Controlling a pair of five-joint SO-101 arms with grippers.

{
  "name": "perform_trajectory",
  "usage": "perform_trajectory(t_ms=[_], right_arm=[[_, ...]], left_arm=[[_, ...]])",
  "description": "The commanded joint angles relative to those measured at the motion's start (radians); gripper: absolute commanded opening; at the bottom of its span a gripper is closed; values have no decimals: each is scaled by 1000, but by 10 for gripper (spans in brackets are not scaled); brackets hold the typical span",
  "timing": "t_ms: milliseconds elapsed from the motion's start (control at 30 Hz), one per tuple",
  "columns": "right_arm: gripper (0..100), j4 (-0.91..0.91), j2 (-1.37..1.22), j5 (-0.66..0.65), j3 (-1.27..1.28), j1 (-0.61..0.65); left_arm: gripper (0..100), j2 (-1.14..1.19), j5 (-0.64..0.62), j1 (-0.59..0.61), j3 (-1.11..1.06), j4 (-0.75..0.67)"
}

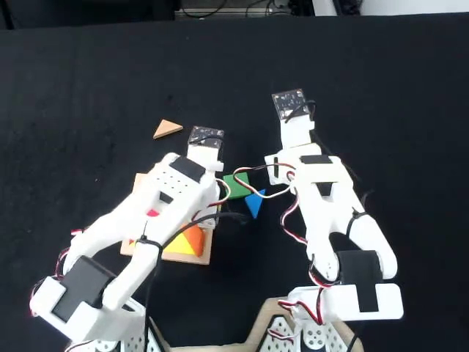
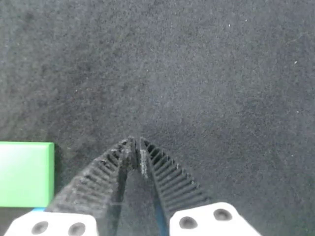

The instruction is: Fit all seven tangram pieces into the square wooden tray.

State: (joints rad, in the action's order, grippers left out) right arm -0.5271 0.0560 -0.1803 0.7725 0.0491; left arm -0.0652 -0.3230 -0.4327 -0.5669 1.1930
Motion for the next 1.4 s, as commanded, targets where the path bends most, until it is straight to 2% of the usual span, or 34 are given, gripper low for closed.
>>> perform_trajectory(t_ms=[0,233,600,800,1233,1367], right_arm=[[11,18,5,-2,-42,12],[11,21,5,-2,-44,12],[11,23,5,-2,-44,11],[11,23,5,-2,-44,11],[11,23,5,-2,-44,11],[11,23,5,-2,-44,11]], left_arm=[[106,-8,41,61,25,26],[106,-11,114,87,19,126],[105,-15,190,245,7,173],[105,-15,219,295,50,253],[105,-15,264,407,53,261],[105,-15,328,467,54,261]])
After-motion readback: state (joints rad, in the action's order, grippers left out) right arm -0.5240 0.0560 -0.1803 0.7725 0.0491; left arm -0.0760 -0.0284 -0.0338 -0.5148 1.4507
